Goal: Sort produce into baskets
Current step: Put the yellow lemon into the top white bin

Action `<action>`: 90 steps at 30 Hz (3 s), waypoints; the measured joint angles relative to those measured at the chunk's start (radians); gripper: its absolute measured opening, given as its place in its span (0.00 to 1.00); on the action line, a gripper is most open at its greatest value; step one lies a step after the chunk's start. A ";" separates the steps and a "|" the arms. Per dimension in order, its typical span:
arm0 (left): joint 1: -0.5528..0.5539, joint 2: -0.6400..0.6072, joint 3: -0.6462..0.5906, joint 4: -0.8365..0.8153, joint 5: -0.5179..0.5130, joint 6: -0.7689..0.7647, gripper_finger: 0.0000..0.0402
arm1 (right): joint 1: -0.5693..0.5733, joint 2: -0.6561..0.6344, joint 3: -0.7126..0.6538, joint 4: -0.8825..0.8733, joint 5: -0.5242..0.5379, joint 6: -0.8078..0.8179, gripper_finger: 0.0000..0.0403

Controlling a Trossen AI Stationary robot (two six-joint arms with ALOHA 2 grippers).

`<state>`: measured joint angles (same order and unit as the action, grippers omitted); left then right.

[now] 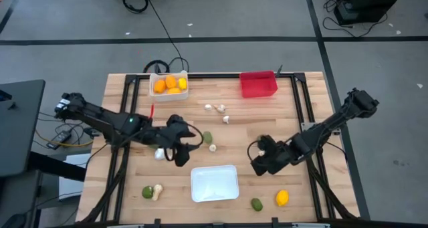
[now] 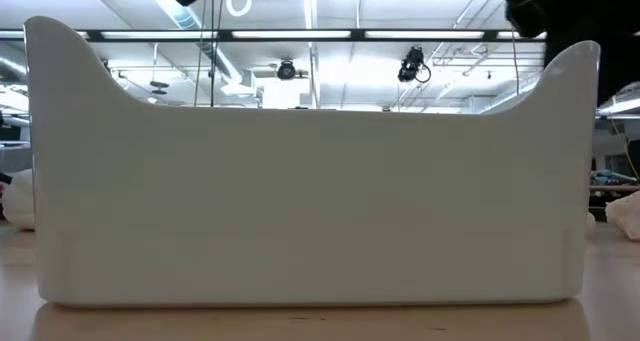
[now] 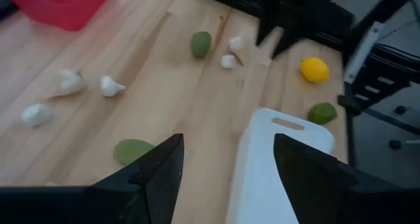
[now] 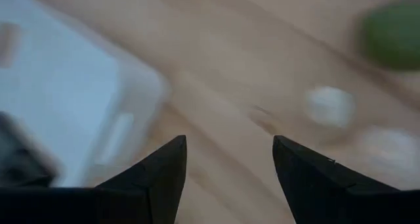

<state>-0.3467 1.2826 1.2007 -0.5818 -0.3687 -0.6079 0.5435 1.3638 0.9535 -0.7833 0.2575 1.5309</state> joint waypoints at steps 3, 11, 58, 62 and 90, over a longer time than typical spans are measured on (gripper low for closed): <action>-0.022 0.007 -0.004 0.031 0.000 -0.023 0.60 | 0.018 0.033 0.074 -0.168 -0.054 0.043 0.59; -0.064 0.043 -0.029 0.132 0.004 -0.085 0.60 | 0.187 0.138 0.098 -0.020 -0.370 0.308 0.59; -0.005 0.205 -0.029 0.340 0.085 0.008 0.60 | 0.313 0.285 -0.014 0.156 -0.400 0.778 0.58; -0.005 0.205 -0.029 0.346 0.085 0.000 0.60 | 0.310 0.284 -0.026 0.195 -0.387 0.774 0.53; 0.079 0.204 -0.029 0.440 0.046 -0.058 0.61 | 0.065 -0.042 -0.005 0.250 0.204 0.246 0.48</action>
<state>-0.2678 1.4868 1.1717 -0.1421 -0.3230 -0.6662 0.6085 1.3223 0.9482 -0.5335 0.4616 1.7766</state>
